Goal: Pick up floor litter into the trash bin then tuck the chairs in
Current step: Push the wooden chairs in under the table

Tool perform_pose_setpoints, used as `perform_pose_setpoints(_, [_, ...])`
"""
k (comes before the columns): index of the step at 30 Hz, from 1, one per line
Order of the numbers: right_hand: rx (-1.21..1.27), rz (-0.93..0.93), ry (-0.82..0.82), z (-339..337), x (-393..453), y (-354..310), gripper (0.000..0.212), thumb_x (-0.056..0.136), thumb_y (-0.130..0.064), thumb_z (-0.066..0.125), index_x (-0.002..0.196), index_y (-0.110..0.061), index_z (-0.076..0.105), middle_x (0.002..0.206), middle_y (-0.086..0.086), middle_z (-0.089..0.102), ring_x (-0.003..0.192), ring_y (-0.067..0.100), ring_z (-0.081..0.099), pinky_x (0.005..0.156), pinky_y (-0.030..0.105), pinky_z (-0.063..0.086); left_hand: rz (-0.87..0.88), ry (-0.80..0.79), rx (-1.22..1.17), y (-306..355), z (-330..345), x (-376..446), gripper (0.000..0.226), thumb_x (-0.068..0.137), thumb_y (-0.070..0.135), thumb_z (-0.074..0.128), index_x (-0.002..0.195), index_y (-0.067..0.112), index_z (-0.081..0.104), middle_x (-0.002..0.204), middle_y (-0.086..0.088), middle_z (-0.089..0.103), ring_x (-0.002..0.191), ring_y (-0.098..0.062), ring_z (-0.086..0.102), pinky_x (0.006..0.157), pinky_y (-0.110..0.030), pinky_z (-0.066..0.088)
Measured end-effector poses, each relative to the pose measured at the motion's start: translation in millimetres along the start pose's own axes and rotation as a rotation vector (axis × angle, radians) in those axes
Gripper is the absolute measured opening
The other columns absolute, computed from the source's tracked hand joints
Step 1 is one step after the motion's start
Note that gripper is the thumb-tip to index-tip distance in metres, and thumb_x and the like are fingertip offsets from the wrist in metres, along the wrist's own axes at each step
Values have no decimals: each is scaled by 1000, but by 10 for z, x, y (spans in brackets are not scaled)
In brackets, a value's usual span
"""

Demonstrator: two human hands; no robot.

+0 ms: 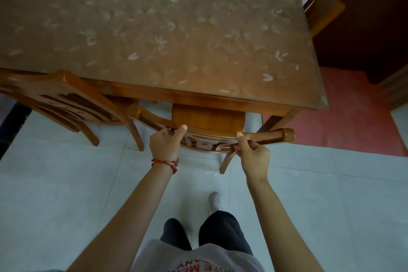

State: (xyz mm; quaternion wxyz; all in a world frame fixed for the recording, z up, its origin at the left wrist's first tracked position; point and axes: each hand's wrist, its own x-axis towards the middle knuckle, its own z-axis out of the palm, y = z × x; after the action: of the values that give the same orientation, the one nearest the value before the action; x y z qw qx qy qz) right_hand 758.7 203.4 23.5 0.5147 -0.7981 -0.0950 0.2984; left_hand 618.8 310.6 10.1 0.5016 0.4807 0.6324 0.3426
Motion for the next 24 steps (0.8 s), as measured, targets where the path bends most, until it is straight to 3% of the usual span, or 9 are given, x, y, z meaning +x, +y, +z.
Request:
perform_pose_setpoints(6, [7,-2,-3,94,449,-144,30,83,-37,64,62,-16,66,68,5,70,71,18,68,76,34,55,17,7,2,169,272,309,30,77,27,69,70,-2,65,68,-13,66,78,-30,66,78,-38,51])
perform_pose_setpoints(10, [1,-11,6,102,683,-271,38,84,-36,63,64,-4,66,63,16,67,53,14,61,66,32,54,41,9,-8,258,449,463,34,77,25,69,66,-6,63,63,-13,63,71,-27,61,72,-33,49])
perform_pose_setpoints(12, [0,-20,7,104,775,-321,39,84,-35,63,63,-2,66,56,12,64,45,10,57,61,26,52,65,19,1,293,516,506,38,77,27,69,68,-9,62,67,-19,64,70,-27,60,65,-26,45])
perform_pose_setpoints(17, [42,0,-8,121,868,-285,32,83,-34,64,77,-4,70,70,5,71,66,14,66,71,28,54,54,18,4,285,562,532,31,78,26,69,62,1,61,57,-5,60,66,-21,58,72,-30,46])
perform_pose_setpoints(24, [42,-8,-7,122,865,-287,23,84,-32,63,70,-14,67,71,6,71,70,18,68,75,35,57,80,16,53,322,560,496,35,80,28,67,67,-4,61,55,0,57,54,-3,54,58,-18,38])
